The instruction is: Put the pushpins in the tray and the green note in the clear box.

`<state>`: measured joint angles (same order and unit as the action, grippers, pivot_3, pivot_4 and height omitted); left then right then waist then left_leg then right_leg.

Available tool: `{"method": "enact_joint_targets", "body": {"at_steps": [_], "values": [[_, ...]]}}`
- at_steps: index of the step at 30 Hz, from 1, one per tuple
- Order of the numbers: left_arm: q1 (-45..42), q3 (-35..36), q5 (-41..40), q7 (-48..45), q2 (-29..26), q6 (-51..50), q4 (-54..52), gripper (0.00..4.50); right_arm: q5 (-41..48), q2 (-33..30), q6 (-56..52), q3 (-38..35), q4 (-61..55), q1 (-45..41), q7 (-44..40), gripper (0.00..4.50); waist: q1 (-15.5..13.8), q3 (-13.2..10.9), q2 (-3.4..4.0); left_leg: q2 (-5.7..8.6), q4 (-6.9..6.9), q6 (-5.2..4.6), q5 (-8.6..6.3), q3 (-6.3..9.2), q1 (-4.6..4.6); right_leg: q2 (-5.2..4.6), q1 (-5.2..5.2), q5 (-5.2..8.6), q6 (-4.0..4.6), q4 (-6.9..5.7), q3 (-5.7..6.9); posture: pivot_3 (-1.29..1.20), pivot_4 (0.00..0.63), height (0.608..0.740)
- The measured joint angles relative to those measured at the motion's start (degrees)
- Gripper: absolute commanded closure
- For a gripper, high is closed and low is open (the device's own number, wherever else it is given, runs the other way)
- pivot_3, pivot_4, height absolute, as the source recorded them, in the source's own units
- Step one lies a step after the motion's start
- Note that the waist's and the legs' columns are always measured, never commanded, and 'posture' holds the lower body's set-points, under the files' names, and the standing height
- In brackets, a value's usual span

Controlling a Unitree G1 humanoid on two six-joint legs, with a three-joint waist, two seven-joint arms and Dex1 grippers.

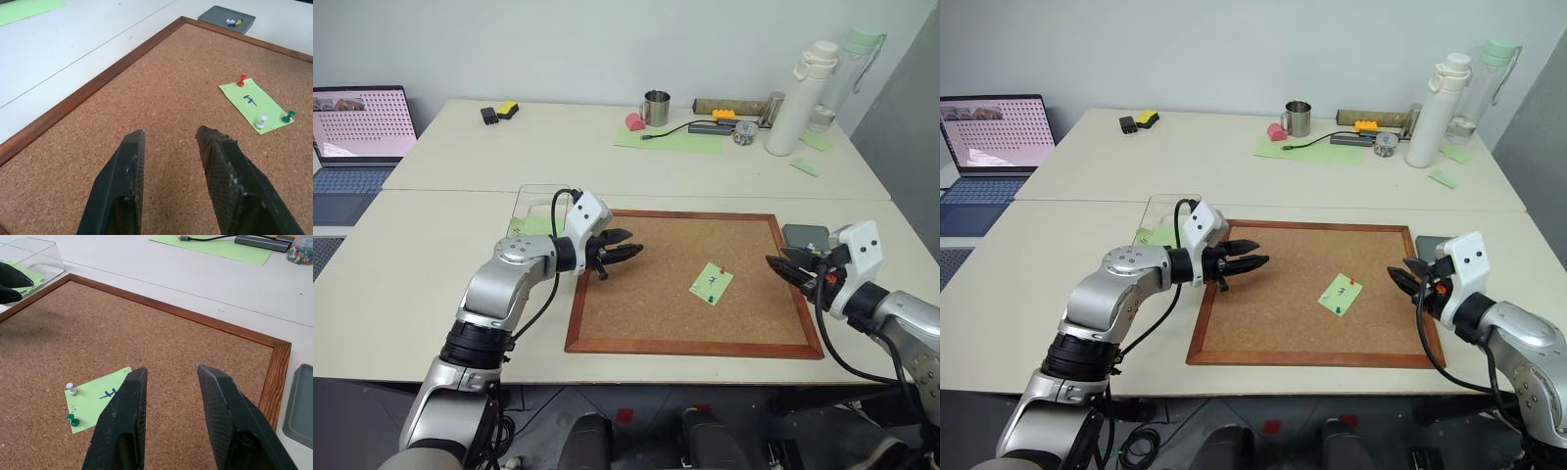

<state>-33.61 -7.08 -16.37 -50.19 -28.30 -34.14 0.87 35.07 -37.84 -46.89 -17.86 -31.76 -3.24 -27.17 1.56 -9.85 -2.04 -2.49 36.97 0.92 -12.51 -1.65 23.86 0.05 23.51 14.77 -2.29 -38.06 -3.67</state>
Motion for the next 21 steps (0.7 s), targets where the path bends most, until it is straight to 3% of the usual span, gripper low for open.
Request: {"method": "enact_joint_targets", "body": {"at_steps": [14,21], "values": [[-0.75,1.79,-2.74,-0.4,0.49,-1.65,0.28,2.71,-0.1,-0.01,0.35,-0.28,0.0,1.29,-0.33,2.85,0.0,0.0,0.0,0.0,0.0,0.0,0.0,0.0,0.0,0.0,0.0,0.0,0.0,0.0,0.0,0.0,0.15,0.74],[6.13,1.88,-2.5,2.14,0.8,-0.25,-4.56,2.71,-1.88,-1.21,3.14,2.56,-2.32,6.34,-3.22,2.85,0.0,0.0,0.0,-0.06,0.0,0.0,0.0,0.0,-0.01,-0.01,0.0,0.01,-0.01,0.0,-0.02,0.0,0.15,0.74]]}}
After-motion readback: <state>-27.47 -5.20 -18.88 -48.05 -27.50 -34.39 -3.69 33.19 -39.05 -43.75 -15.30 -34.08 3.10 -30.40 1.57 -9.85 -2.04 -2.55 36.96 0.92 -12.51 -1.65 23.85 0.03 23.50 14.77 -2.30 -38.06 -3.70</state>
